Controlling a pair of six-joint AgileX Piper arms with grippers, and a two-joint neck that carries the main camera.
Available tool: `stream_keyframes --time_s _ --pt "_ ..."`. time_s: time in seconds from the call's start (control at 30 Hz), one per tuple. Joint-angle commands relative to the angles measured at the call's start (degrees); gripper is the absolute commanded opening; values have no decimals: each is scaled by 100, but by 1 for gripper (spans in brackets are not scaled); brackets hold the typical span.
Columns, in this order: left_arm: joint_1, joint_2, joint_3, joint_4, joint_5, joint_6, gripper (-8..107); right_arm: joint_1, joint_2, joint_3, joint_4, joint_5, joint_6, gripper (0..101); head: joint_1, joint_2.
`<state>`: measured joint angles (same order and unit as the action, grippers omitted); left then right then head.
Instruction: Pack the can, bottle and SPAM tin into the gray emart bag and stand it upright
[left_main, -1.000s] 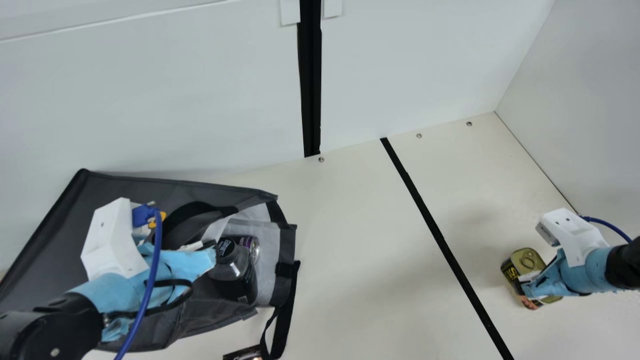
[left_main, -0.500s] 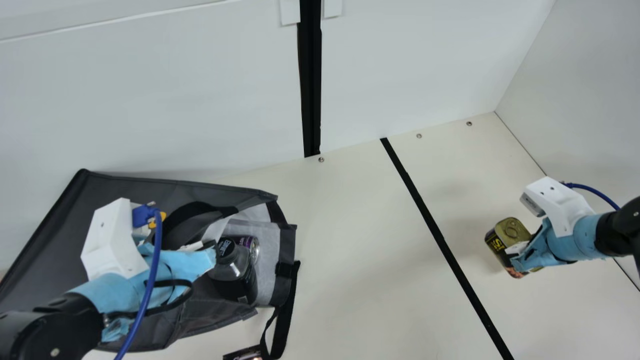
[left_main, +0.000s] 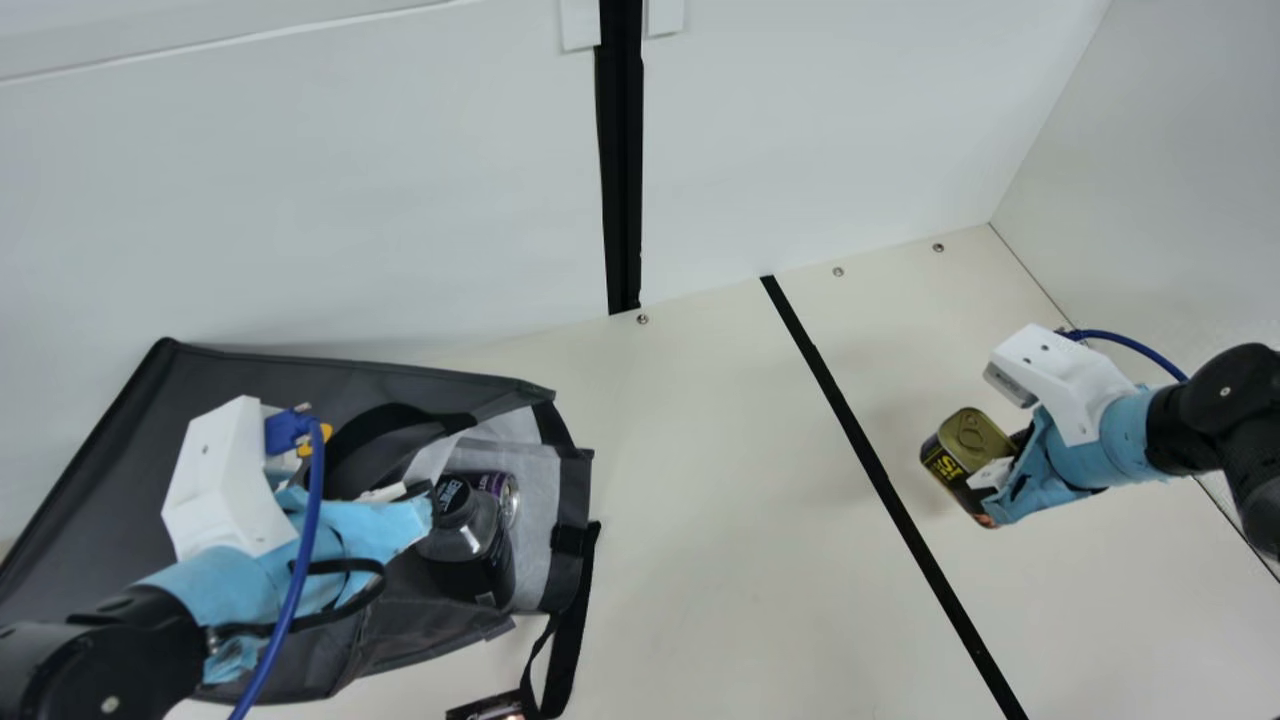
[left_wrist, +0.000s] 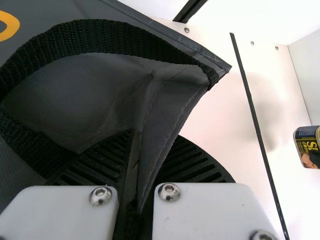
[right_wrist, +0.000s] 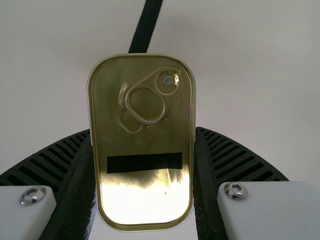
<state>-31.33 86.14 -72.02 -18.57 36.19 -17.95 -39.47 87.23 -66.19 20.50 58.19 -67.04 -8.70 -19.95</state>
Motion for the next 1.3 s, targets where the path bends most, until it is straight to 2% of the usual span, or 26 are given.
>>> stream_keyframes --time_s 0.0,1.27 --pt "0 0 0 0 0 0 -8 115 -39 4 5 2 8 0 -130 -5" --pt "0 0 0 0 0 0 -8 2770 -1156 652 -209 160 549 0 -130 -5"
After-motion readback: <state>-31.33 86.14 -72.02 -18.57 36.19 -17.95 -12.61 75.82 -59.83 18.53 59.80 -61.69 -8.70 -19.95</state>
